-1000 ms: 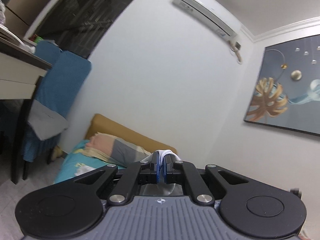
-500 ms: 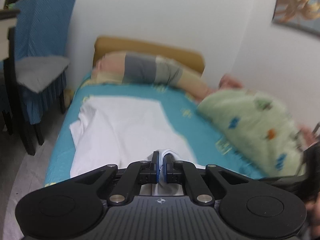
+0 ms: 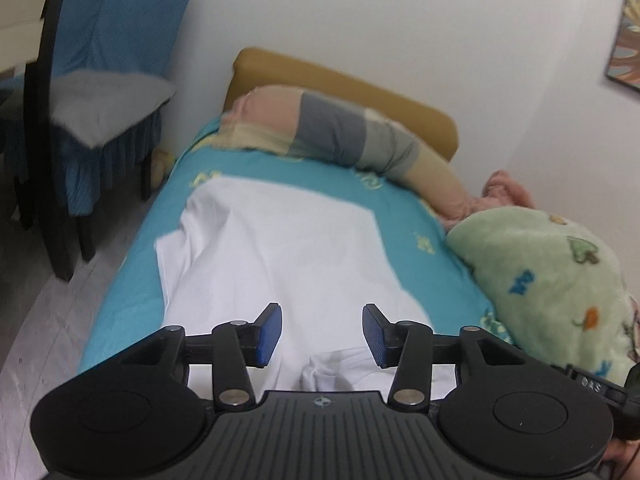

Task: Fold clothes

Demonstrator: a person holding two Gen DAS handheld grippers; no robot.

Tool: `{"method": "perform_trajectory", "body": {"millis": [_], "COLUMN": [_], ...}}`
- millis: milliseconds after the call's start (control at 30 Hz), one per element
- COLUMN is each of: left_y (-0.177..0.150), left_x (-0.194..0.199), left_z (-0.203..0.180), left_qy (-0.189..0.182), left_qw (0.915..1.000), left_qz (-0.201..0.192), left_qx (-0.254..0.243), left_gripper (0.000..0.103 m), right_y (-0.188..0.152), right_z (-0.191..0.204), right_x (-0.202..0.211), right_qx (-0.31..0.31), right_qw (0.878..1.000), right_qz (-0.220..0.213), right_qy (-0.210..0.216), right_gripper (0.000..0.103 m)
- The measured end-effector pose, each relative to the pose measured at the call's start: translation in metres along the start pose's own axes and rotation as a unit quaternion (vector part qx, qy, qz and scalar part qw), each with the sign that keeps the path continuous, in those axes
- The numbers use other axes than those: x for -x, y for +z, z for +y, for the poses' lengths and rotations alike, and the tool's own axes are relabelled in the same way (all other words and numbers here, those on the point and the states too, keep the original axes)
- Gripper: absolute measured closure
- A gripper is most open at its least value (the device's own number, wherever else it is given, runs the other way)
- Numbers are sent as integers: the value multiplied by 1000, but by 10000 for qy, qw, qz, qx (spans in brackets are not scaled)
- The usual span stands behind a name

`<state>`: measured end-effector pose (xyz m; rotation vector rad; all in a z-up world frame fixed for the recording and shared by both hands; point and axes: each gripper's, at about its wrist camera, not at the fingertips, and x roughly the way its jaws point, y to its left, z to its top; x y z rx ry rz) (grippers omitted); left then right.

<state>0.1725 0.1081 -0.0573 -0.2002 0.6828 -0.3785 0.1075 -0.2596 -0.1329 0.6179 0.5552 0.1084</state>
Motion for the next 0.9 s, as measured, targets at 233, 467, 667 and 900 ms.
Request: {"method": "perform_trajectory", "body": {"millis": [233, 467, 667, 900], "left_y": [-32, -66, -77, -82], "left_x": [12, 2, -5, -21], "left_z": [-43, -65, -62, -51], "left_qy": [-138, 360, 758, 1301], "left_qw": [9897, 9666, 9590, 9570], "left_qz": [256, 388, 455, 507], "left_qx": [-1405, -2508, -2692, -2542], "left_gripper": [61, 63, 64, 97], "right_y": [-9, -50, -46, -33], "right_z": [53, 89, 59, 59], "right_x": [28, 2, 5, 26], "right_qx": [1361, 2601, 2011, 1512], "right_qw": [9893, 9622, 9686, 9865], "right_qz": [-466, 735, 947, 448], "right_qy": [235, -330, -1113, -438], "right_gripper": [36, 80, 81, 76]}}
